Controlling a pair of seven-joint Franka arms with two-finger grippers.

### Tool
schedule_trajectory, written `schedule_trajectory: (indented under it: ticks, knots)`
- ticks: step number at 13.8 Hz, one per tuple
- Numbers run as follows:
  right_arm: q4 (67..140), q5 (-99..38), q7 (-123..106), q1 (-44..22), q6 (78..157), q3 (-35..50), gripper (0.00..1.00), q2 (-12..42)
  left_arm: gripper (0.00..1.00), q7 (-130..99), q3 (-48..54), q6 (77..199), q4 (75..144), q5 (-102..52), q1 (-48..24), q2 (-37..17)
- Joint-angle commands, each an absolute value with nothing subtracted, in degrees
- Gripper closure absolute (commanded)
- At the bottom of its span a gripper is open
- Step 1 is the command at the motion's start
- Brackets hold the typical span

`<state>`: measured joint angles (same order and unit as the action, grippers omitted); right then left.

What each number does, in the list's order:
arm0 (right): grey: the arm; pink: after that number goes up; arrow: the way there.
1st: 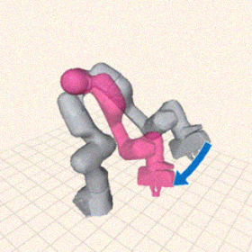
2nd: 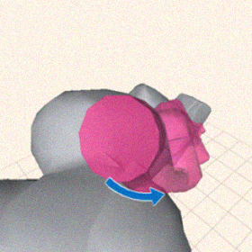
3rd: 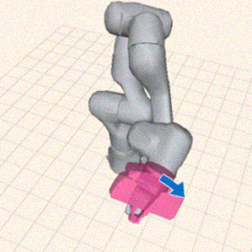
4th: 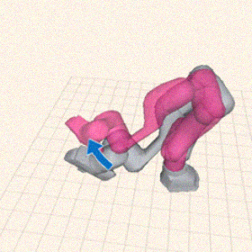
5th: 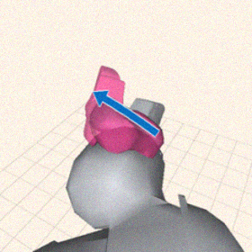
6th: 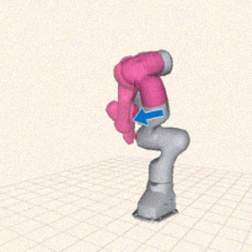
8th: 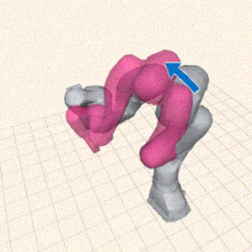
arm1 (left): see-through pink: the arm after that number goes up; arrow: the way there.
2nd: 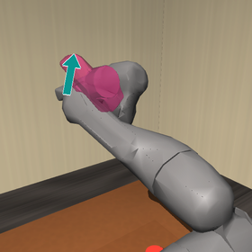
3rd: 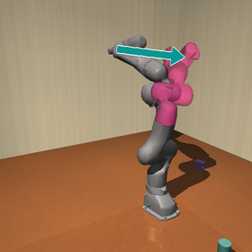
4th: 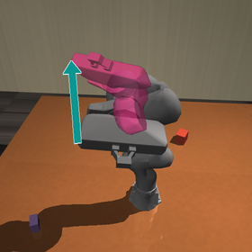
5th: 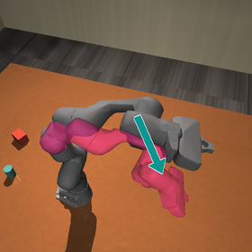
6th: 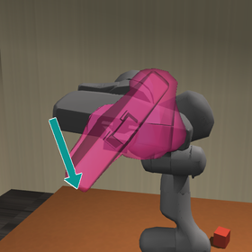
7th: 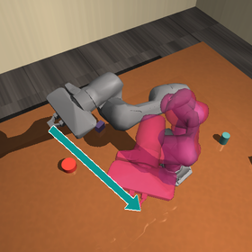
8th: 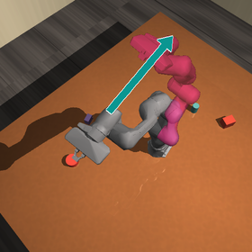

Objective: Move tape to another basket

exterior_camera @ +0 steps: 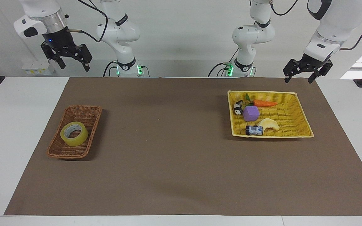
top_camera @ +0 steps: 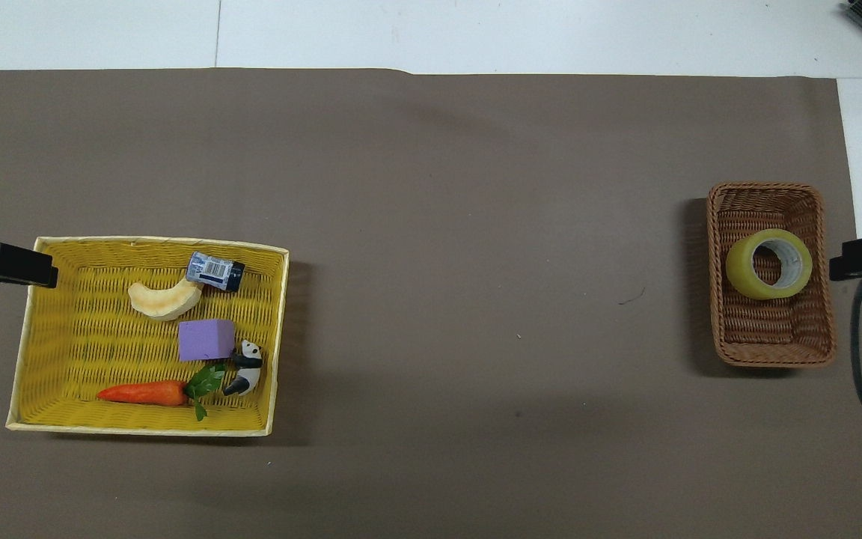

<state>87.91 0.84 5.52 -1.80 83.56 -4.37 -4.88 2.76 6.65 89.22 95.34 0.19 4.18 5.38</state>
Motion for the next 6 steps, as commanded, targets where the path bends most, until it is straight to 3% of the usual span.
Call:
schedule_trajectory:
  ticks: [1,6]
  knots:
    - [88.94,-0.79,6.86,-3.50,84.38,-7.11,0.00,-5.98,0.00,3.52,6.94,88.42,95.01,0.88,4.75,5.71]
    - [89.30,-0.79,6.86,-3.52,84.38,-7.73,0.00,-6.06,0.00,3.52,6.94,88.42,95.01,0.88,4.75,5.71]
